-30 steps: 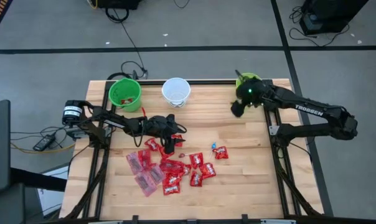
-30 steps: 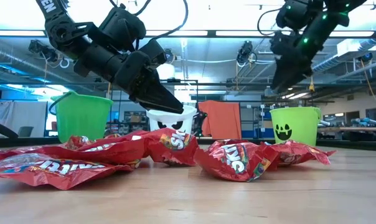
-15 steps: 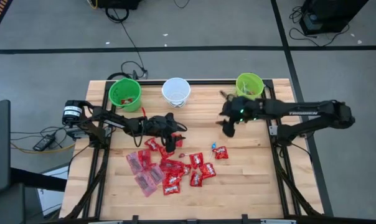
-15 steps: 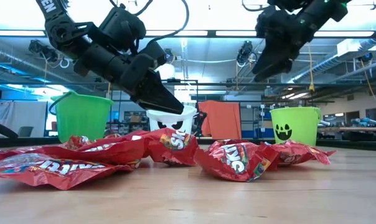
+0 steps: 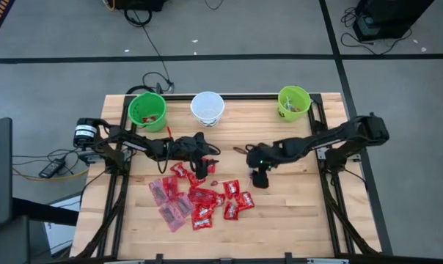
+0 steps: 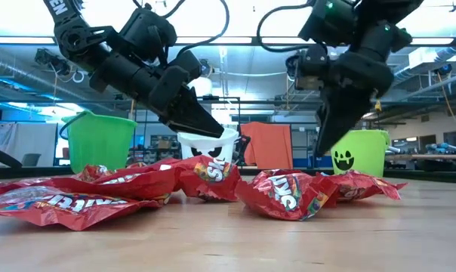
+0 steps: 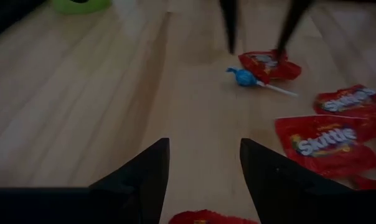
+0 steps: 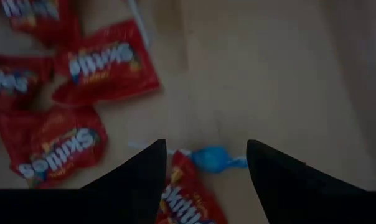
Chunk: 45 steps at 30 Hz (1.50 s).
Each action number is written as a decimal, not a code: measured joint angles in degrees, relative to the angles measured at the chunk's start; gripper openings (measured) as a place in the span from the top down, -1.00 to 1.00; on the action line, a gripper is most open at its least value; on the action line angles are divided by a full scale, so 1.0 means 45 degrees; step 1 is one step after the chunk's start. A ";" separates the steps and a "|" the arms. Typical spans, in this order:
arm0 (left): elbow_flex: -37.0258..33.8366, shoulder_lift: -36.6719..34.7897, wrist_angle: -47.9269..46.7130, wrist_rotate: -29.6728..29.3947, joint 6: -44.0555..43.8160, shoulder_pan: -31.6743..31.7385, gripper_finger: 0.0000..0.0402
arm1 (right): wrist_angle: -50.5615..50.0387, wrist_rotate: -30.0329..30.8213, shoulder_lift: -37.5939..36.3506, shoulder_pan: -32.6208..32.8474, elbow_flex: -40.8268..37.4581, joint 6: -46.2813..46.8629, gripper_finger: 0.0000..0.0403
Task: Sort candy by brand, put in halloween buckets
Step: Put the blue lollipop into the light green bucket
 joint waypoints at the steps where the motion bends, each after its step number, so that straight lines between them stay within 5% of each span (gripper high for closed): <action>1: 0.0000 0.0000 -0.0005 -0.0224 0.0000 0.0000 0.00 | 0.0000 0.0009 0.0141 0.0134 0.0000 -0.0014 -0.15; 12: 0.0000 0.0000 -0.0024 -0.0834 -0.0010 0.0005 0.00 | -0.0101 0.2276 0.1070 0.0701 0.0000 -0.0105 -0.15; 23: 0.0000 0.0000 -0.0034 -0.0834 -0.0010 0.0005 -0.01 | 0.0406 0.1807 0.2190 0.0706 0.0063 -0.0631 -0.12; 33: 0.0000 0.0000 -0.0042 -0.0834 -0.0010 0.0005 -0.01 | -0.0186 0.1725 0.1851 0.0671 0.0015 -0.1387 0.61; 38: 0.0000 0.0000 -0.0045 -0.0834 -0.0010 0.0005 -0.01 | -0.0346 0.2024 0.1271 0.0301 -0.0049 -0.1302 0.64; 41: 0.0000 0.0000 -0.0082 -0.0834 -0.0008 0.0005 -0.01 | -0.0295 0.2961 0.0641 0.0004 -0.0034 -0.0969 0.64; 45: 0.0000 0.0000 -0.0097 -0.0834 -0.0010 0.0005 -0.01 | -0.0623 0.5847 -0.0651 -0.0596 -0.0032 -0.0523 0.64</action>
